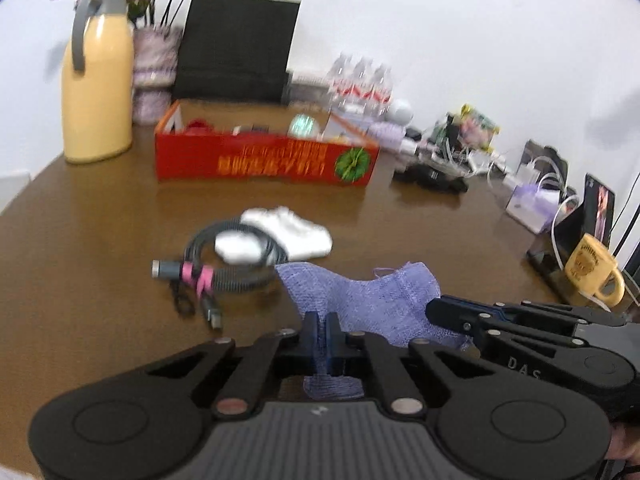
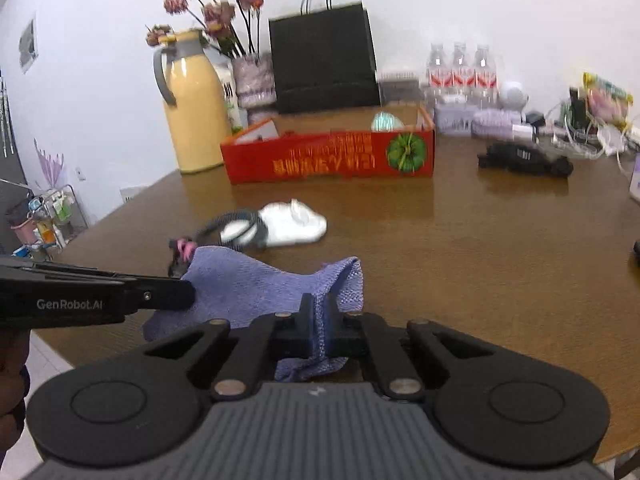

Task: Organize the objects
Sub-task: 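Carry the lavender pouch into the box with the left tool and release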

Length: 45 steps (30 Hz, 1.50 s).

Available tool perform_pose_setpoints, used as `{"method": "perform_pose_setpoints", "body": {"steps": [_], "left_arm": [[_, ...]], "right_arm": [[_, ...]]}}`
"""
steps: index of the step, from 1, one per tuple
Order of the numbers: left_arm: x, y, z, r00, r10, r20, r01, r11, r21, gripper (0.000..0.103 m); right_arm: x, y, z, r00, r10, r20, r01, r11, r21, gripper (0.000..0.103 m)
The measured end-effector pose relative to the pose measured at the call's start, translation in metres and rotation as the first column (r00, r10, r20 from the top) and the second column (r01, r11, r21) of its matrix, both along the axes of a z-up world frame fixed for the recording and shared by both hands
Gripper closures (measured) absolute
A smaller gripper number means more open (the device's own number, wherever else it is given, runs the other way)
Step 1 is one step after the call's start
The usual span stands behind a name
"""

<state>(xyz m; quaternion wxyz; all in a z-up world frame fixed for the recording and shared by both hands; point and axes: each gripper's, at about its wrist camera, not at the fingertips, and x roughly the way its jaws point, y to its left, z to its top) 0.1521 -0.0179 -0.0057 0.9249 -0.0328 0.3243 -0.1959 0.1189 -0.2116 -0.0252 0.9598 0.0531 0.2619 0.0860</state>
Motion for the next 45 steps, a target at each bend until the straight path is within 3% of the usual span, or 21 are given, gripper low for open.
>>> {"method": "perform_pose_setpoints", "body": {"steps": [6, 10, 16, 18, 20, 22, 23, 24, 25, 27, 28, 30, 33, 36, 39, 45], "left_arm": [[0.067, 0.002, 0.042, 0.998, -0.038, 0.058, 0.042, 0.997, -0.064, 0.101], [0.162, -0.008, 0.080, 0.994, -0.055, 0.099, 0.059, 0.998, -0.038, 0.101], [0.309, -0.036, 0.093, 0.996, 0.007, 0.085, -0.015, 0.995, 0.100, 0.101], [0.354, -0.035, 0.085, 0.998, 0.051, 0.040, -0.055, 0.990, 0.127, 0.101], [0.395, -0.033, 0.073, 0.999, 0.036, 0.022, -0.040, 0.982, 0.184, 0.100], [0.430, -0.025, 0.053, 0.997, 0.065, -0.042, -0.055, 0.976, 0.211, 0.089], [0.445, -0.022, 0.041, 0.992, 0.097, -0.082, -0.075, 0.969, 0.234, 0.089], [0.453, -0.018, 0.032, 0.987, 0.132, -0.090, -0.107, 0.964, 0.241, 0.086], [0.455, -0.015, 0.028, 0.985, 0.157, -0.070, -0.136, 0.959, 0.247, 0.080], [0.446, -0.007, 0.029, 0.986, 0.167, -0.016, -0.159, 0.961, 0.228, 0.066], [0.440, -0.003, 0.033, 0.989, 0.151, 0.010, -0.149, 0.967, 0.207, 0.055], [0.429, 0.001, 0.044, 0.989, 0.138, 0.046, -0.144, 0.972, 0.184, 0.047], [0.411, -0.001, 0.063, 0.990, 0.126, 0.058, -0.134, 0.974, 0.185, 0.046], [0.374, -0.005, 0.088, 0.995, 0.080, 0.067, -0.090, 0.982, 0.164, 0.033], [0.309, 0.002, 0.111, 0.994, 0.029, 0.102, -0.042, 0.991, 0.124, 0.016], [0.150, 0.036, 0.120, 0.985, 0.027, 0.170, -0.037, 0.998, 0.056, 0.013]], "right_arm": [[0.051, -0.020, 0.046, 0.993, -0.006, 0.117, 0.002, 0.999, 0.035, 0.099], [0.135, -0.036, 0.080, 0.985, -0.001, 0.173, -0.003, 1.000, 0.023, 0.099], [0.308, -0.047, 0.094, 0.999, -0.011, 0.047, 0.008, 0.998, 0.064, 0.099], [0.351, -0.041, 0.089, 1.000, -0.007, 0.002, 0.007, 0.998, 0.067, 0.098], [0.393, -0.032, 0.079, 0.999, -0.030, -0.045, 0.033, 0.996, 0.082, 0.098], [0.429, -0.019, 0.062, 0.993, -0.038, -0.110, 0.048, 0.995, 0.087, 0.098], [0.441, -0.015, 0.054, 0.991, -0.044, -0.128, 0.056, 0.994, 0.089, 0.096], [0.449, -0.013, 0.046, 0.987, -0.056, -0.151, 0.071, 0.993, 0.093, 0.088], [0.456, -0.013, 0.040, 0.980, -0.080, -0.180, 0.100, 0.989, 0.105, 0.077], [0.451, -0.020, 0.037, 0.983, -0.099, -0.153, 0.124, 0.979, 0.162, 0.026], [0.445, -0.025, 0.039, 0.986, -0.117, -0.117, 0.137, 0.973, 0.186, 0.021], [0.437, -0.032, 0.045, 0.987, -0.135, -0.087, 0.150, 0.970, 0.190, 0.020], [0.428, -0.039, 0.057, 0.984, -0.127, -0.121, 0.147, 0.975, 0.165, 0.020], [0.394, -0.045, 0.076, 0.989, -0.112, -0.098, 0.126, 0.981, 0.145, 0.017], [0.333, -0.053, 0.095, 0.996, -0.075, -0.041, 0.081, 0.986, 0.145, 0.006], [0.165, -0.065, 0.104, 0.997, 0.065, 0.051, -0.072, 0.988, 0.135, 0.000]]}}
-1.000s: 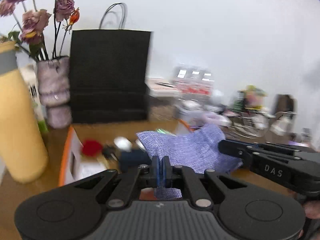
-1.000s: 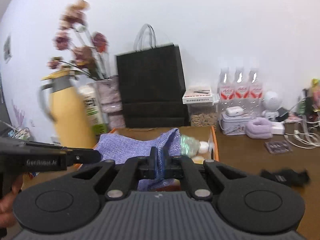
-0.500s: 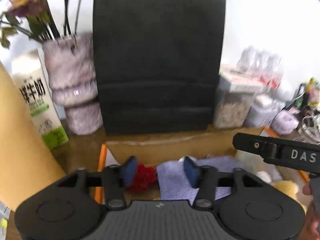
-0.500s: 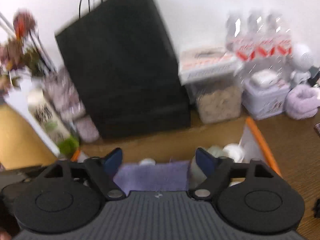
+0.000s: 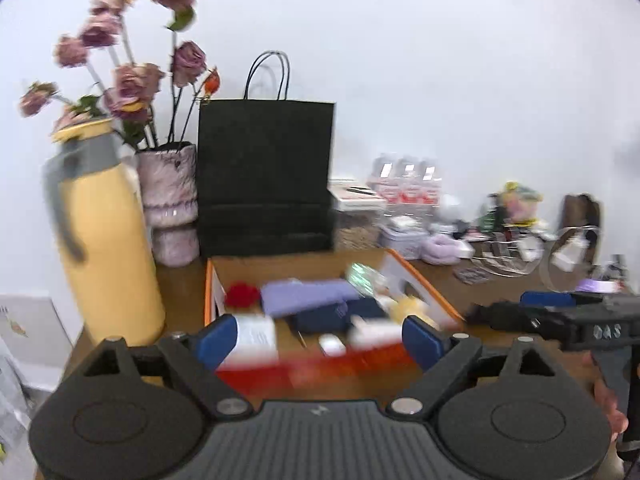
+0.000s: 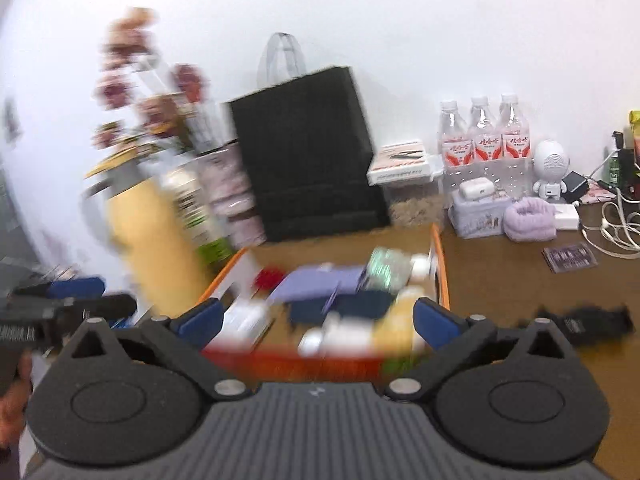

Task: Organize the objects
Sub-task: 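Carry the lavender pouch into the box with the left tool and release, then grasp the black cable with pink tie with the left tool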

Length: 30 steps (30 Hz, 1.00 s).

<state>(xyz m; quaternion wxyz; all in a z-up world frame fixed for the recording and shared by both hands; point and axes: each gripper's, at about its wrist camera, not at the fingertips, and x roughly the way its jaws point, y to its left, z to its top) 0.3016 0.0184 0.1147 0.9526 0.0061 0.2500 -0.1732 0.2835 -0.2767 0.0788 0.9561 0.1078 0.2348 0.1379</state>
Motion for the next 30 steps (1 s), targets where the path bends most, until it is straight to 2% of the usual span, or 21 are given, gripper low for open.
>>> {"method": "perform_pose_setpoints", "body": {"steps": [3, 5, 7, 9, 10, 12, 14, 16, 18, 22, 25, 26, 28, 29, 30], "left_arm": [[-0.073, 0.014, -0.011, 1.000, -0.015, 0.013, 0.016, 0.999, -0.036, 0.009], [-0.119, 0.020, -0.024, 1.000, -0.002, 0.012, 0.003, 1.000, -0.016, 0.009], [-0.157, 0.025, -0.037, 0.999, 0.031, -0.003, -0.032, 0.999, -0.028, 0.007], [-0.181, 0.029, -0.049, 0.999, 0.045, -0.031, -0.046, 0.998, -0.042, 0.007], [-0.189, 0.029, -0.054, 0.998, 0.048, -0.045, -0.050, 0.998, -0.041, 0.007], [-0.195, 0.026, -0.063, 0.996, 0.052, -0.070, -0.053, 0.998, -0.019, 0.007], [-0.197, 0.022, -0.066, 0.996, 0.057, -0.065, -0.057, 0.998, 0.007, 0.007], [-0.200, 0.020, -0.067, 0.996, 0.073, -0.041, -0.072, 0.997, 0.024, 0.007], [-0.197, 0.022, -0.068, 0.996, 0.083, -0.032, -0.082, 0.996, 0.026, 0.007], [-0.184, 0.028, -0.080, 0.993, 0.095, -0.070, -0.093, 0.995, 0.029, 0.007], [-0.164, 0.033, -0.092, 0.986, 0.092, -0.139, -0.093, 0.996, -0.002, 0.010], [-0.157, 0.034, -0.097, 0.983, 0.090, -0.162, -0.095, 0.995, -0.023, 0.011], [-0.141, 0.036, -0.110, 0.975, 0.088, -0.205, -0.106, 0.991, -0.077, 0.020], [-0.132, 0.035, -0.118, 0.966, 0.100, -0.237, -0.124, 0.988, -0.088, 0.024], [-0.123, 0.034, -0.124, 0.959, 0.113, -0.258, -0.141, 0.986, -0.089, 0.032]], "right_arm": [[-0.078, 0.004, -0.007, 0.998, 0.020, 0.057, -0.017, 0.998, -0.058, 0.000], [-0.127, 0.011, -0.015, 0.997, -0.006, 0.077, 0.017, 0.991, -0.135, 0.000], [-0.166, 0.019, -0.024, 0.995, -0.034, 0.092, 0.051, 0.980, -0.194, 0.000], [-0.194, 0.023, -0.036, 0.997, -0.023, 0.075, 0.038, 0.978, -0.205, 0.000], [-0.202, 0.023, -0.042, 0.998, -0.014, 0.056, 0.024, 0.983, -0.182, 0.000], [-0.203, 0.023, -0.049, 1.000, -0.020, 0.002, 0.020, 0.988, -0.151, 0.000], [-0.199, 0.029, -0.052, 0.998, -0.064, -0.027, 0.058, 0.979, -0.194, 0.000], [-0.200, 0.036, -0.050, 0.997, -0.073, 0.009, 0.073, 0.967, -0.246, 0.000], [-0.202, 0.041, -0.047, 0.998, -0.059, 0.027, 0.064, 0.966, -0.252, 0.000], [-0.195, 0.046, -0.053, 0.999, -0.049, 0.022, 0.053, 0.965, -0.258, 0.000], [-0.178, 0.049, -0.062, 0.999, -0.048, -0.008, 0.045, 0.965, -0.259, 0.006], [-0.170, 0.051, -0.065, 0.999, -0.044, -0.013, 0.039, 0.967, -0.252, 0.011], [-0.152, 0.057, -0.072, 0.999, -0.021, -0.026, 0.014, 0.972, -0.235, 0.018], [-0.141, 0.059, -0.076, 0.999, -0.010, -0.037, 0.001, 0.974, -0.225, 0.023], [-0.131, 0.063, -0.081, 0.999, 0.000, -0.050, -0.011, 0.976, -0.218, 0.031]]}}
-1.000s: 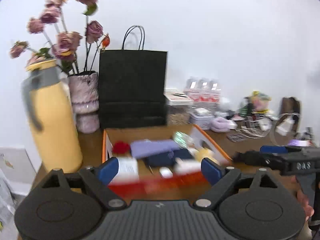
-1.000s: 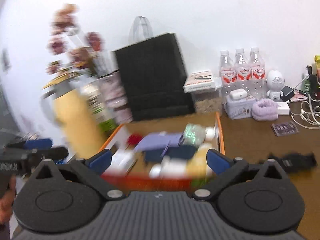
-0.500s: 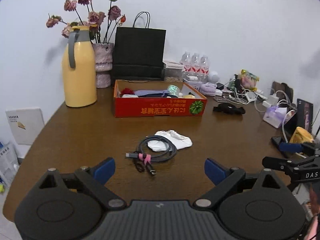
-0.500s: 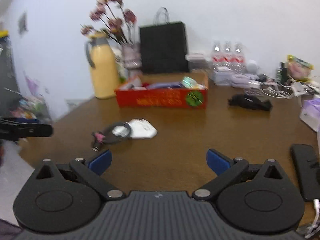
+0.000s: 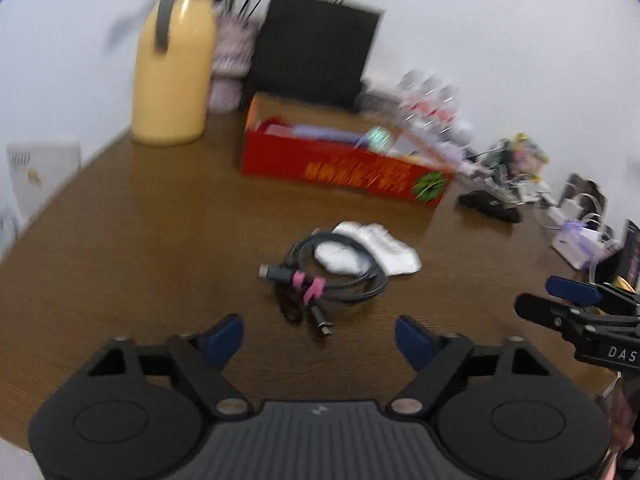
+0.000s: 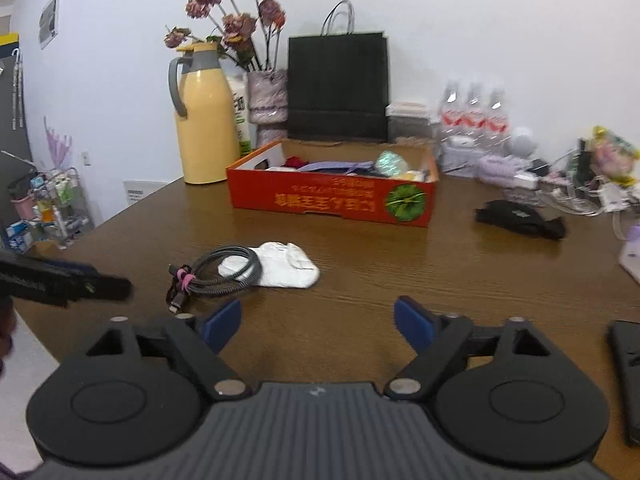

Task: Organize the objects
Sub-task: 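Grasp the black cable with pink tie with the left tool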

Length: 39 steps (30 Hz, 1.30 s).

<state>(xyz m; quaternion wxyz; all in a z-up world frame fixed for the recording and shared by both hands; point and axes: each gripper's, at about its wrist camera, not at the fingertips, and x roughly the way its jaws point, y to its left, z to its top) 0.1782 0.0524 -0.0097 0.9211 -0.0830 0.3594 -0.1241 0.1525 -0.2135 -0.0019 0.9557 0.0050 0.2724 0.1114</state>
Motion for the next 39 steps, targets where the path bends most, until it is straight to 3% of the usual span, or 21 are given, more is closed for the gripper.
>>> {"method": "perform_pose_setpoints", "body": {"steps": [3, 7, 11, 13, 14, 16, 18, 24, 26, 28, 33, 36, 39], "left_arm": [[0.025, -0.001, -0.014, 0.998, 0.048, -0.047, -0.049, 0.999, -0.013, 0.039], [0.053, 0.000, -0.025, 0.992, 0.080, -0.097, -0.089, 0.992, -0.090, 0.040], [0.070, -0.004, -0.027, 0.991, 0.102, -0.084, -0.110, 0.989, -0.100, 0.040], [0.076, -0.006, -0.028, 0.990, 0.115, -0.078, -0.123, 0.988, -0.094, 0.054], [0.080, -0.008, -0.028, 0.990, 0.121, -0.076, -0.127, 0.989, -0.080, 0.061], [0.084, -0.010, -0.028, 0.989, 0.132, -0.067, -0.137, 0.988, -0.069, 0.065], [0.086, -0.010, -0.028, 0.988, 0.149, -0.048, -0.151, 0.987, -0.046, 0.071], [0.076, -0.017, -0.020, 0.994, 0.107, -0.014, -0.107, 0.994, -0.031, 0.075], [0.062, -0.025, -0.015, 0.997, 0.072, 0.018, -0.072, 0.997, 0.008, 0.083], [0.047, -0.032, -0.011, 0.999, 0.028, 0.034, -0.030, 0.998, 0.057, 0.083], [0.019, -0.040, -0.017, 0.998, -0.070, -0.011, 0.070, 0.994, 0.084, 0.081], [0.007, -0.048, -0.019, 0.993, -0.116, -0.003, 0.116, 0.987, 0.113, 0.068], [-0.001, -0.051, -0.020, 0.988, -0.151, -0.035, 0.154, 0.982, 0.107, 0.064]], "right_arm": [[0.038, 0.011, -0.015, 0.998, 0.027, -0.052, -0.027, 1.000, 0.008, 0.049], [0.080, 0.029, -0.025, 0.997, 0.047, -0.063, -0.048, 0.999, -0.003, 0.054], [0.105, 0.045, -0.030, 0.990, 0.127, -0.068, -0.123, 0.991, 0.060, 0.057], [0.115, 0.052, -0.036, 0.984, 0.154, -0.092, -0.147, 0.986, 0.079, 0.060], [0.119, 0.055, -0.039, 0.981, 0.161, -0.104, -0.153, 0.985, 0.083, 0.067], [0.120, 0.061, -0.044, 0.981, 0.155, -0.113, -0.148, 0.987, 0.069, 0.072], [0.116, 0.063, -0.044, 0.985, 0.137, -0.103, -0.135, 0.990, 0.034, 0.087], [0.095, 0.059, -0.037, 0.989, 0.107, -0.100, -0.105, 0.994, 0.029, 0.089], [0.078, 0.058, -0.036, 0.990, 0.100, -0.104, -0.100, 0.995, 0.008, 0.093], [0.056, 0.056, -0.036, 0.987, 0.109, -0.116, -0.110, 0.994, -0.001, 0.095], [0.014, 0.042, -0.036, 0.986, 0.079, -0.145, -0.074, 0.997, 0.039, 0.095], [0.008, 0.040, -0.037, 0.987, 0.035, -0.158, -0.032, 0.999, 0.016, 0.087], [0.005, 0.043, -0.041, 0.986, 0.019, -0.164, -0.021, 1.000, -0.008, 0.086]]}}
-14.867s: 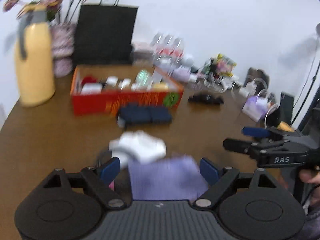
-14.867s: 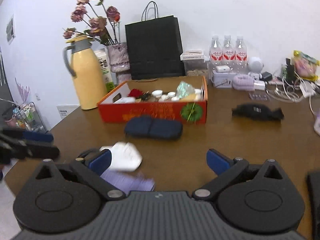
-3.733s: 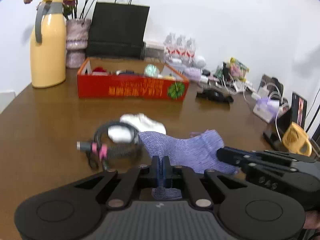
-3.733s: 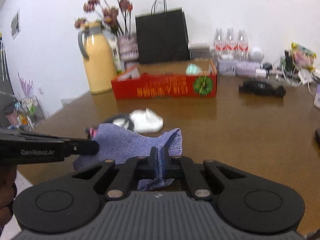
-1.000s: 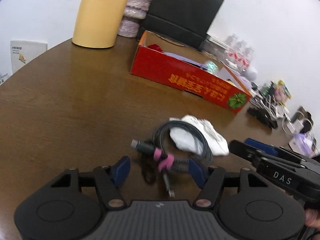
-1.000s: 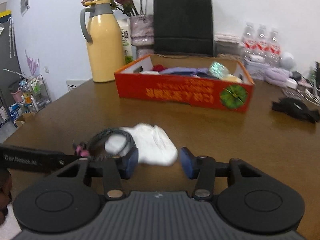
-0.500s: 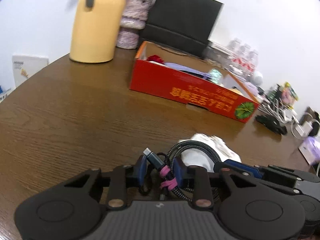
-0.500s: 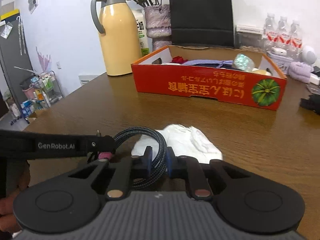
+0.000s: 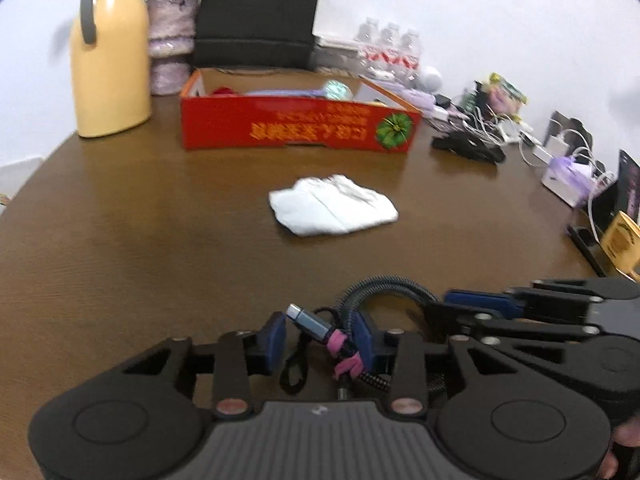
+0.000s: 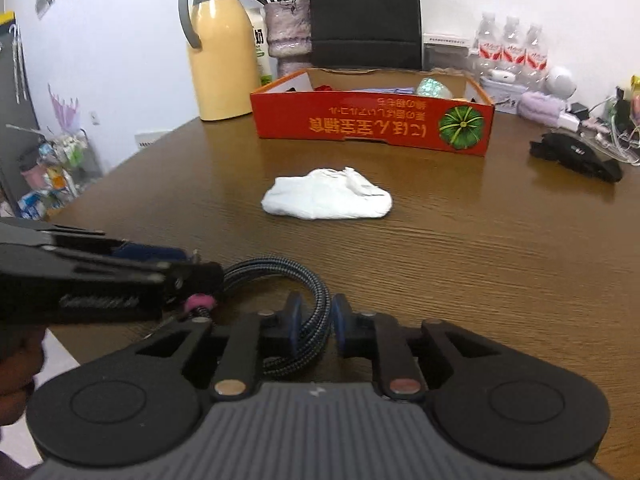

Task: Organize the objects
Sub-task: 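Grasp the black cable with pink tie with the left tool, then carry the black cable into the box with the left tool and release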

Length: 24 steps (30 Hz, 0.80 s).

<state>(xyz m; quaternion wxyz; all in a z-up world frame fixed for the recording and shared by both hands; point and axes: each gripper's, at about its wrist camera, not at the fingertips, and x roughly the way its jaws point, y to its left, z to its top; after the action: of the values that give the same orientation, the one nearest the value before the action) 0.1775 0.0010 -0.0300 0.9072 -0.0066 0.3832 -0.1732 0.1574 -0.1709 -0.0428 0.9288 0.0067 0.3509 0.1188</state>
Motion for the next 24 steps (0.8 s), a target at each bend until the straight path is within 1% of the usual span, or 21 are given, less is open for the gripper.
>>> {"method": "perform_pose_setpoints", "body": {"steps": [1, 2, 6, 7, 10, 13, 16, 18, 19, 20, 21, 22, 23, 24], "left_arm": [[-0.001, 0.000, -0.001, 1.000, -0.004, -0.020, 0.004, 1.000, -0.001, 0.061], [-0.002, 0.000, -0.002, 1.000, -0.009, -0.029, 0.009, 1.000, -0.007, 0.061], [-0.010, -0.001, -0.003, 1.000, -0.012, -0.004, 0.012, 1.000, 0.001, 0.063], [-0.012, -0.001, -0.001, 1.000, -0.012, 0.007, 0.012, 1.000, 0.003, 0.069], [-0.013, -0.004, 0.009, 0.998, -0.017, 0.057, 0.016, 1.000, 0.001, 0.071], [0.003, -0.007, 0.027, 0.994, -0.040, 0.104, 0.042, 0.999, -0.019, 0.072], [0.036, -0.010, 0.056, 0.977, -0.068, 0.201, 0.076, 0.997, -0.031, 0.072], [0.070, -0.014, 0.078, 0.955, -0.085, 0.283, 0.094, 0.995, -0.019, 0.072], [0.090, -0.017, 0.088, 0.942, -0.096, 0.320, 0.102, 0.995, -0.001, 0.072], [0.113, -0.020, 0.097, 0.935, -0.095, 0.341, 0.096, 0.995, 0.014, 0.072], [0.135, -0.022, 0.106, 0.935, -0.092, 0.342, 0.089, 0.996, 0.023, 0.072], [0.159, -0.024, 0.114, 0.937, -0.099, 0.335, 0.092, 0.995, 0.037, 0.073], [0.184, -0.025, 0.122, 0.943, -0.094, 0.320, 0.088, 0.996, 0.033, 0.073], [0.206, -0.025, 0.127, 0.948, -0.096, 0.305, 0.090, 0.995, 0.035, 0.076]], "right_arm": [[0.000, 0.002, -0.003, 1.000, 0.000, -0.006, 0.000, 1.000, 0.002, 0.086], [-0.001, 0.003, -0.004, 1.000, -0.005, 0.006, 0.005, 1.000, 0.000, 0.086], [-0.004, 0.006, -0.004, 1.000, -0.015, 0.027, 0.015, 1.000, -0.007, 0.089], [-0.005, 0.004, -0.004, 0.999, -0.017, 0.027, 0.017, 1.000, -0.003, 0.089], [-0.004, -0.001, 0.003, 0.999, -0.020, 0.037, 0.019, 1.000, 0.015, 0.091], [0.007, -0.006, 0.018, 0.996, -0.031, 0.079, 0.030, 1.000, 0.008, 0.091], [0.036, -0.015, 0.051, 0.985, -0.031, 0.168, 0.032, 0.999, -0.005, 0.091], [0.071, -0.021, 0.078, 0.970, -0.030, 0.242, 0.038, 0.999, -0.025, 0.091], [0.094, -0.024, 0.089, 0.965, -0.033, 0.258, 0.043, 0.998, -0.035, 0.091], [0.116, -0.026, 0.097, 0.964, -0.035, 0.262, 0.046, 0.998, -0.036, 0.092], [0.138, -0.028, 0.105, 0.963, -0.037, 0.268, 0.050, 0.998, -0.042, 0.092], [0.160, -0.027, 0.111, 0.961, -0.033, 0.273, 0.055, 0.996, -0.070, 0.092], [0.188, -0.027, 0.117, 0.964, -0.029, 0.265, 0.056, 0.994, -0.095, 0.092], [0.211, -0.029, 0.120, 0.967, -0.032, 0.252, 0.061, 0.992, -0.107, 0.092]]}}
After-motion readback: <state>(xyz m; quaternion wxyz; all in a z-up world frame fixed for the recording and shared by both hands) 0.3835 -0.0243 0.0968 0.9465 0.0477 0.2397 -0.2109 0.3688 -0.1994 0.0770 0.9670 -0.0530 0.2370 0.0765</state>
